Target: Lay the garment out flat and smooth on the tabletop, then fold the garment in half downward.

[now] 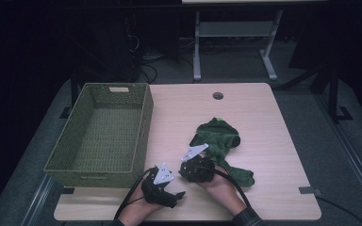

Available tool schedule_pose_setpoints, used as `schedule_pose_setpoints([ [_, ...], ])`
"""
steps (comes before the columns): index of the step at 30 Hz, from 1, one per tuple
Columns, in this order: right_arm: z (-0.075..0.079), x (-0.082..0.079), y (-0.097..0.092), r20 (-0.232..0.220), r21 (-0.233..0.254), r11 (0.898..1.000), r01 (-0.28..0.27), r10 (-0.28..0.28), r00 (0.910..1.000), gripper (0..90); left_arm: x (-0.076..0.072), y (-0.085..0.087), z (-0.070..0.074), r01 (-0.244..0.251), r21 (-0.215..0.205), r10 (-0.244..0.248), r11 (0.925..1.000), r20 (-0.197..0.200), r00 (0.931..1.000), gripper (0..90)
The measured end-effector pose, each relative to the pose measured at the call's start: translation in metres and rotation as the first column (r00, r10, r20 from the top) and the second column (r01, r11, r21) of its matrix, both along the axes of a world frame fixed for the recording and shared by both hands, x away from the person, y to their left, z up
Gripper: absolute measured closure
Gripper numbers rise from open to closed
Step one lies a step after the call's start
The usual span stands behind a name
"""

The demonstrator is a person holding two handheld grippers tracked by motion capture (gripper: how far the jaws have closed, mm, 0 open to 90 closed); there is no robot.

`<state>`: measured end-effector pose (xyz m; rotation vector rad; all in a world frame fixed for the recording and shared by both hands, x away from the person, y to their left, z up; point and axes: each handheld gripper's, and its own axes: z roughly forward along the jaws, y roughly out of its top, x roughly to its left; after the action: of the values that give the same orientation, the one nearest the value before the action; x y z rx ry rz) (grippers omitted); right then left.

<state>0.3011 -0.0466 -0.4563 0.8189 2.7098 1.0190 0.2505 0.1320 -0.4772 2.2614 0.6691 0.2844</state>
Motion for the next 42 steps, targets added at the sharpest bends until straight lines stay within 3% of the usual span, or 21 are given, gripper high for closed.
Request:
schedule_pose_setpoints([
  [6,-0.006,-0.001,-0.001,-0.006,0.012,1.000,0.017,-0.017,0.9998,78.6,0.000,0.000,0.000,0.000,0.000,0.000,1.0000,0.001,1.0000,12.9],
  [12,-0.007,-0.008,0.000,0.043,-0.008,1.000,0.012,-0.012,0.9990,86.3,0.000,0.000,0.000,0.000,0.000,0.000,1.0000,0.000,1.0000,12.9],
  [16,-0.007,-0.009,-0.004,0.003,0.023,1.000,-0.019,0.019,0.9998,86.3,0.000,0.000,0.000,-0.001,0.001,0.001,1.0000,0.000,1.0000,12.9],
  [20,-0.005,-0.011,-0.007,-0.003,0.030,0.999,-0.034,0.034,0.9994,86.5,0.000,0.000,0.000,-0.001,0.001,0.001,1.0000,0.000,1.0000,12.9],
  [33,0.020,-0.017,-0.028,0.016,0.125,0.991,-0.039,0.037,0.9992,86.4,0.000,0.000,0.000,-0.003,-0.004,0.003,1.0000,0.000,1.0000,12.8],
  [42,0.030,-0.020,-0.041,0.030,0.167,0.985,-0.046,0.042,0.9987,86.2,0.000,0.000,0.000,-0.002,-0.003,0.002,1.0000,0.001,1.0000,12.8],
])
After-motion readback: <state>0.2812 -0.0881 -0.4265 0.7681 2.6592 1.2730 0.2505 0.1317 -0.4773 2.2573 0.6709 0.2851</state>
